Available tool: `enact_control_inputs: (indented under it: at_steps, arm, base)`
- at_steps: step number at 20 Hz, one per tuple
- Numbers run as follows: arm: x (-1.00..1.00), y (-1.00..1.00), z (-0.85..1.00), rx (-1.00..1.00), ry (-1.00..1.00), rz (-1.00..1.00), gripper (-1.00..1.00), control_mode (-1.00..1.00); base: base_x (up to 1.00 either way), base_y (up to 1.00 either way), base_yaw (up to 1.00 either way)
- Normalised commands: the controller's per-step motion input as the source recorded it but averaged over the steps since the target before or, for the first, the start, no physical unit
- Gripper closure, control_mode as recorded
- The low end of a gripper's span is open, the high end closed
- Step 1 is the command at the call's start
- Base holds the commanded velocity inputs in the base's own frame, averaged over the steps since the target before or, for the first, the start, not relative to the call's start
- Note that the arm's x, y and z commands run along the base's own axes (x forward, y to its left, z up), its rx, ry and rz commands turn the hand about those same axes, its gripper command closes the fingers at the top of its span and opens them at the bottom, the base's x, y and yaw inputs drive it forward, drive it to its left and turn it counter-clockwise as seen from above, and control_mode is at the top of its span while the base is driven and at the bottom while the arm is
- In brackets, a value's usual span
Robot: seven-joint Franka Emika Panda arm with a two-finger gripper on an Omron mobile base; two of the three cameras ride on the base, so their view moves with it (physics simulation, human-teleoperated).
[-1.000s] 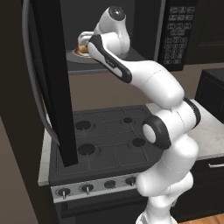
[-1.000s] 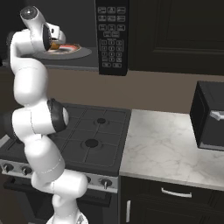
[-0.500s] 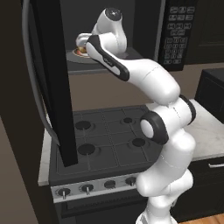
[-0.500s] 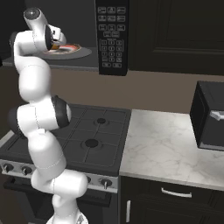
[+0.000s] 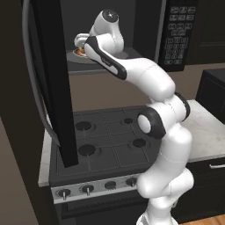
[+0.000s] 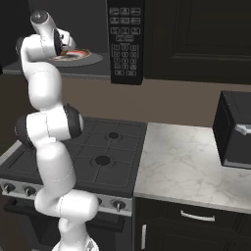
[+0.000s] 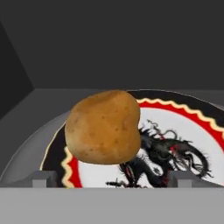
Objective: Retrieve the reheated potato from the microwave, then place the potato, cheese, and condiment on the cutting board.
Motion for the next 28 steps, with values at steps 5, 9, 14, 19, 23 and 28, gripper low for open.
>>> enact_control_inputs:
  at_steps: [5, 9, 14, 19, 23, 28]
  arm:
    - [0.3, 0.03, 0.0, 0.0, 0.0, 0.0, -1.0, -1.0]
    - [0.21, 0.06, 0.0, 0.0, 0.0, 0.0, -1.0, -1.0]
    - [0.23, 0.07, -0.01, 0.0, 0.0, 0.0, -1.0, -1.0]
    - [0.2, 0.04, -0.07, 0.0, 0.0, 0.0, -1.0, -1.0]
    - [0.08, 0.02, -0.21, 0.0, 0.05, 0.0, 1.0, -1.0]
    - [-0.06, -0.01, -0.11, 0.0, 0.04, 0.0, 1.0, -1.0]
  base:
    - [0.0, 0.0, 0.0]
    - [0.0, 0.0, 0.0]
    - [0.0, 0.0, 0.0]
    - [0.0, 0.0, 0.0]
    - [0.0, 0.0, 0.0]
    - [0.0, 0.0, 0.0]
